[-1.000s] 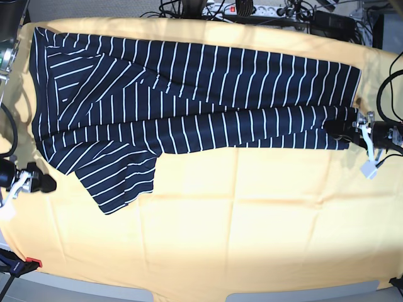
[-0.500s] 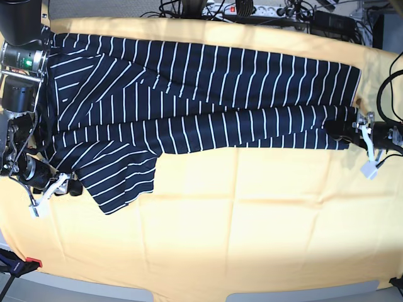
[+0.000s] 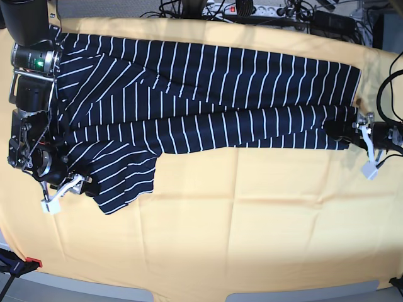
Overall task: Fold the T-shirt properly
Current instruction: 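Grasp the shirt edge with the right gripper and fold it inward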
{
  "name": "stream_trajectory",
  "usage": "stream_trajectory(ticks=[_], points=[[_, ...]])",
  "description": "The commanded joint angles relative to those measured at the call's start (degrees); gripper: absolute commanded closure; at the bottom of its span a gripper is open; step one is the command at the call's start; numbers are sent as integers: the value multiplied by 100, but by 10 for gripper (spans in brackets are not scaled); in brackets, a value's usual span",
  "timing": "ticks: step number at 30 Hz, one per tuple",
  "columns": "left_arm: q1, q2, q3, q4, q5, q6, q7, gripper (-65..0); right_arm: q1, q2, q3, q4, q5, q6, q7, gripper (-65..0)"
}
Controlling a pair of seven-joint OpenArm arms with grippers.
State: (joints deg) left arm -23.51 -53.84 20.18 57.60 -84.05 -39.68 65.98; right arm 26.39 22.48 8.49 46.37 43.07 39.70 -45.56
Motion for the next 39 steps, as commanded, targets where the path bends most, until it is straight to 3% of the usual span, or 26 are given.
stream_trajectory(ticks=[1,6,9,10,13,19,26,39], points=[[-125,-155,-72,42,-95,-32,-76,-354,109,15,7,37,98,30,-251,-310],[-127,-155,-72,42,-95,-32,-173,-354,129,-42,7,39,212,30,-352,-272],[-127,-155,-72,42,-95,-32,-173,-354,225,-24,7,107,212,30,-367,-35],[-127,-155,-72,42,-95,-32,-173,-354,251,-20,7,186,214,30,-378,0],[-125,-157,-72,42,-95,-32,-168,-354,245,-4,7,492,501,30,-713,0],[-127,-155,-72,42,-95,-32,-170,-354,-76,57,7,1427,2426,30,-2308,0],[-127,-157,-72,42,-95,-32,-170,-354,-1228,374,7,3866,4193,30,-3444,0],[-127,-157,-79,42,-95,-32,-168,-354,-3248,1405,17,6155,4193,30,-3444,0]])
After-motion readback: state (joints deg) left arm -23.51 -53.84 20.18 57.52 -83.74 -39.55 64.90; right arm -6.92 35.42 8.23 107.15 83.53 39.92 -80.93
